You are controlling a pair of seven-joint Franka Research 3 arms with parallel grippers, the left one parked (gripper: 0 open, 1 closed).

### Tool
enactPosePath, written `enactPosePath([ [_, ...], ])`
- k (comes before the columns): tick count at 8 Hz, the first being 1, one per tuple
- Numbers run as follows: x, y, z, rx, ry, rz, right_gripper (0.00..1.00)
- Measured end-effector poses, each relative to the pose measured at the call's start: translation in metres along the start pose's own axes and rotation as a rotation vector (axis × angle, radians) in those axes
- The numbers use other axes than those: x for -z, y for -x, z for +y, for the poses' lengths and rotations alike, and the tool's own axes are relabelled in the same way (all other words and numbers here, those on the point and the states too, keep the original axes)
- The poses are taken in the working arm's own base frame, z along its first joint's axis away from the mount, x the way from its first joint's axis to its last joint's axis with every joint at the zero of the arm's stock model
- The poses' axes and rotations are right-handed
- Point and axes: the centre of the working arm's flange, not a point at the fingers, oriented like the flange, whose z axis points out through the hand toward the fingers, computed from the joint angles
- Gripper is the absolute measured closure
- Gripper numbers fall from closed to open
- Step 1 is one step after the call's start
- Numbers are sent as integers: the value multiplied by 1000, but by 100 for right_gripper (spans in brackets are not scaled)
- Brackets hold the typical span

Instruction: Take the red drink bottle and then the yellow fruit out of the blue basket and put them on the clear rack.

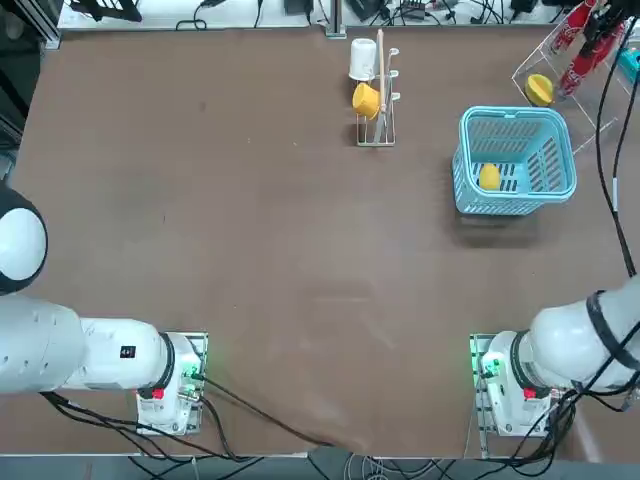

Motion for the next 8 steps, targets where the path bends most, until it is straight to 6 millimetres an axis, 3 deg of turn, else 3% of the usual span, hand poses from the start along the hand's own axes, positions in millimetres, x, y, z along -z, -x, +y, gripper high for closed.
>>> enactPosePath([
  [3, -14, -4, 10, 66, 11, 5, 63],
  [8, -16, 37, 60, 177, 84, -66, 63],
])
